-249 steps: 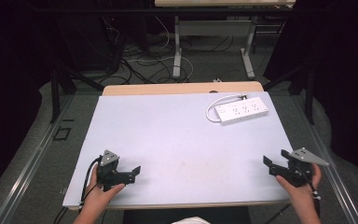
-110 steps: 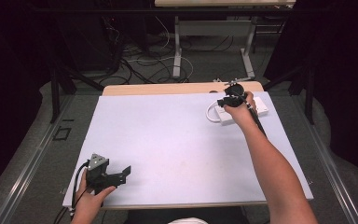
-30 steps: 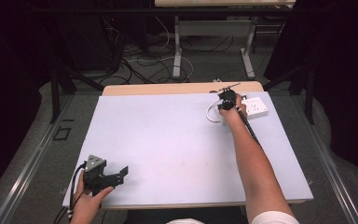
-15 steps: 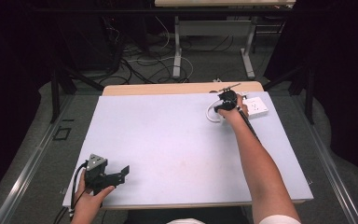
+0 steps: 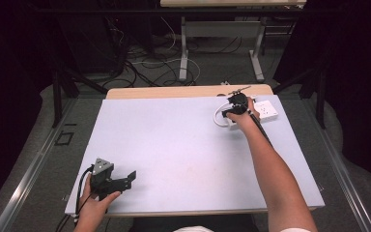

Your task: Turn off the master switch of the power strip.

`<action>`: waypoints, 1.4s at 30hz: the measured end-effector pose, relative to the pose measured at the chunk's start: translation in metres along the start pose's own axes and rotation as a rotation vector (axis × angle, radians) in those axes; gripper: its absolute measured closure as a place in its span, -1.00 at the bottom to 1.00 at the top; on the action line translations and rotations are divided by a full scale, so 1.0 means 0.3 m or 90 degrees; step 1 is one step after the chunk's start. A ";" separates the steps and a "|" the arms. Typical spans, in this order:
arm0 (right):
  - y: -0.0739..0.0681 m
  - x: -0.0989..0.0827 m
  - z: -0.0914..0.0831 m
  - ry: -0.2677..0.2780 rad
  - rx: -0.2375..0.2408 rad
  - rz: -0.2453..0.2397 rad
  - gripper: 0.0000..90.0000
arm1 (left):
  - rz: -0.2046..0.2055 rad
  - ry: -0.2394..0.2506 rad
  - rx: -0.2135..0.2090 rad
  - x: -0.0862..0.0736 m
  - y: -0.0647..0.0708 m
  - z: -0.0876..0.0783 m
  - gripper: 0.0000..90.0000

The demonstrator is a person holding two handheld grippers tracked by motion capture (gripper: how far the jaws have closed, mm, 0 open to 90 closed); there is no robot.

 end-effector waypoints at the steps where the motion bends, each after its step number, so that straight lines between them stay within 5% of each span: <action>1: -0.003 0.000 -0.004 -0.002 0.003 0.001 -0.26 | 0.002 -0.002 -0.001 0.000 0.000 -0.001 -0.88; 12: -0.008 -0.007 -0.063 -0.030 0.014 0.051 -0.68 | 0.004 -0.002 -0.001 0.001 0.003 0.003 -0.88; 16: -0.020 -0.021 -0.081 -0.048 0.026 0.014 -1.00 | 0.004 -0.002 -0.001 0.001 0.004 0.003 -0.88; 42: -0.224 -0.125 -0.270 -0.055 0.131 -0.066 -1.00 | 0.003 -0.002 0.001 0.002 0.007 0.001 -0.88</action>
Point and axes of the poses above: each handheld gripper's, and its own axes: z roughly forward along the jaws, x roughly out of its top, y roughly to its right, the point moved 7 cm from there along z, roughly forward along the jaws, and after that the axes turned 5 degrees about x, right-handed, at the moved point
